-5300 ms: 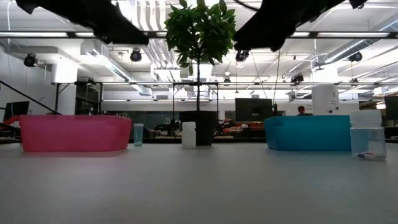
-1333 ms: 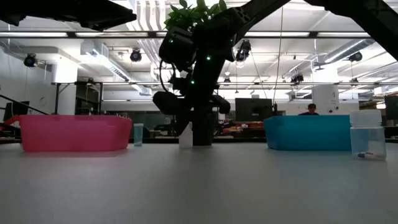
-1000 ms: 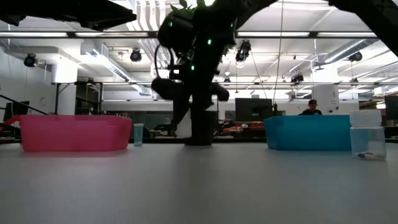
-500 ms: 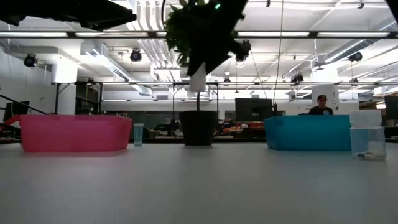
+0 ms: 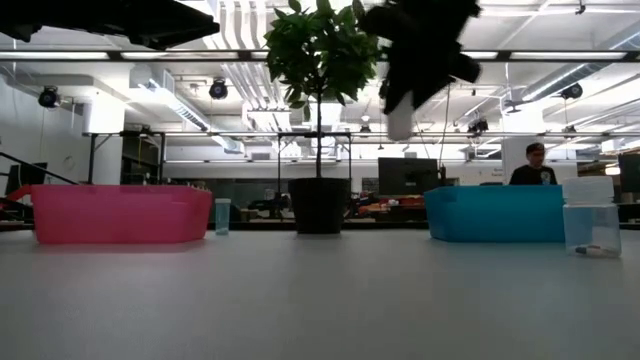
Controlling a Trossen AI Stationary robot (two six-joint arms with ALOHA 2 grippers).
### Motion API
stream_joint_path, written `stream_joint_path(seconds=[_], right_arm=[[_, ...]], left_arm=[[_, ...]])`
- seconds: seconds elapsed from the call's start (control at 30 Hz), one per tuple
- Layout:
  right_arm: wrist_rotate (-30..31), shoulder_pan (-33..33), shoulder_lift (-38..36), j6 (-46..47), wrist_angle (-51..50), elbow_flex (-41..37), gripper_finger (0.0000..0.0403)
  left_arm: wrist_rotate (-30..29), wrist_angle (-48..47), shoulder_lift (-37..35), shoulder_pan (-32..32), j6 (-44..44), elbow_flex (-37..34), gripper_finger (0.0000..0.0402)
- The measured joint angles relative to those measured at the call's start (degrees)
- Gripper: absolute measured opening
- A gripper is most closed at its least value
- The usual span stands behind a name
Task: Pick and place medicine bottles into bin by pill shape (circle, oval)
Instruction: Put the top transparent capsule bottle into the blue bin
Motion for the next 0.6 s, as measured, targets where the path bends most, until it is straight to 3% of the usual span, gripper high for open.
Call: stream_joint_path(seconds=[0.37,0.6], right_arm=[[4.90,-0.19,-16.44,12.52,0.02,-18.58,0.0144],[6.06,-2.39,-23.21,17.54,0.19,-28.66,0.0145]], left_arm=[[0.00,0.31,0.45,0.00,0.00,0.00,0.0217],[0.00,0.39,0.63,0.00,0.02,0.00,0.0217]])
